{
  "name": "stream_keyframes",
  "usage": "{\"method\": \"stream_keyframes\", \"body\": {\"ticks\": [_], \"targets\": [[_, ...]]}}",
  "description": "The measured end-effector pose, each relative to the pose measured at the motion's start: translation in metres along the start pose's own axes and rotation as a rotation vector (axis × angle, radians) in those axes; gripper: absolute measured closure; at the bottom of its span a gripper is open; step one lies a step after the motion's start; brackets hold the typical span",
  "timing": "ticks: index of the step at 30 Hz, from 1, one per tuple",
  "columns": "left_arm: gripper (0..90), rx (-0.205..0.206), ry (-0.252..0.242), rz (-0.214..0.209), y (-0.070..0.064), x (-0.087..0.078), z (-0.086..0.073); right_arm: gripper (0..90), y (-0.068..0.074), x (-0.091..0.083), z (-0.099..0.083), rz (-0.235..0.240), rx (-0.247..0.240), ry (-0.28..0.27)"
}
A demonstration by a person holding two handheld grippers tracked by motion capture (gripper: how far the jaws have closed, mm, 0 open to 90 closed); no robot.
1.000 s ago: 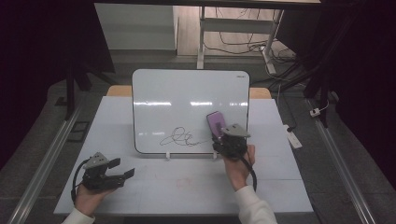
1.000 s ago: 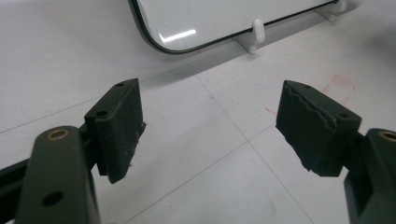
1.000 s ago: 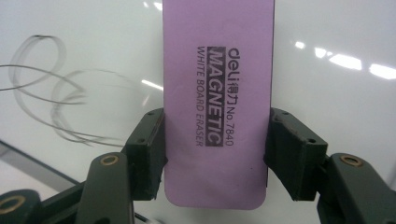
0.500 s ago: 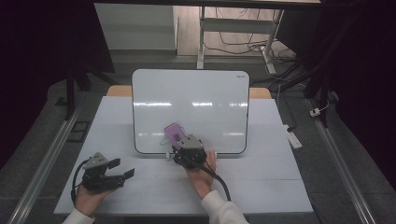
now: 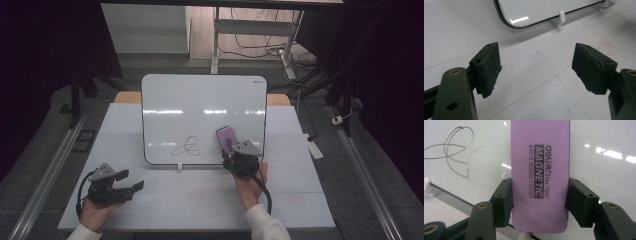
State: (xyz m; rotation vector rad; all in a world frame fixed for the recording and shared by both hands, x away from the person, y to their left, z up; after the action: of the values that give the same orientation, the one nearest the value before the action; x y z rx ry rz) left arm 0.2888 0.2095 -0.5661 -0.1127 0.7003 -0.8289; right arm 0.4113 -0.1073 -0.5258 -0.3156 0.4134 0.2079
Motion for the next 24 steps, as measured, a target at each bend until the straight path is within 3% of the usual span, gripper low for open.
{"method": "stream_keyframes", "body": {"ticks": [2,4,9,13,16,20,24], "targets": [[24.1,0.000,-0.001,0.000,0.000,0.000,0.000,41.3,0.006,0.002,0.004,-0.020,-0.012,-0.016],[24.1,-0.003,-0.002,0.000,0.001,0.000,0.000,41.3,0.020,0.003,0.009,-0.001,-0.005,-0.030],[24.1,0.000,0.000,-0.002,0.000,0.000,0.000,41.3,0.080,0.007,0.024,0.089,-0.073,-0.043],[24.1,-0.004,-0.003,-0.003,0.000,-0.001,-0.001,41.4,0.132,0.007,0.025,0.164,-0.140,-0.047],[24.1,-0.002,-0.005,-0.001,0.001,-0.002,-0.001,41.3,0.156,0.007,0.022,0.203,-0.153,-0.045],[24.1,-0.006,-0.009,-0.002,0.001,-0.003,-0.001,41.3,0.158,0.006,0.021,0.228,-0.160,-0.038],[24.1,-0.005,-0.009,-0.001,0.000,-0.003,0.000,41.3,0.130,0.006,0.023,0.188,-0.141,-0.035]]}}
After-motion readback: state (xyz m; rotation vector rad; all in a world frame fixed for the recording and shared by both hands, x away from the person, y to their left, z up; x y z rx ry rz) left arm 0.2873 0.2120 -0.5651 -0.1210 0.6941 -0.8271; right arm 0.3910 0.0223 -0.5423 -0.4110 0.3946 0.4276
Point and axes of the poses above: each handheld gripper's, and its own axes: x roughly forward along the jaws, z roughly out of its top, y roughly to its left, the point moved 9 cm from there along x, roughly forward along the jaws, and after that the axes turned 14 degrees about -z, right-handed, at the moved point
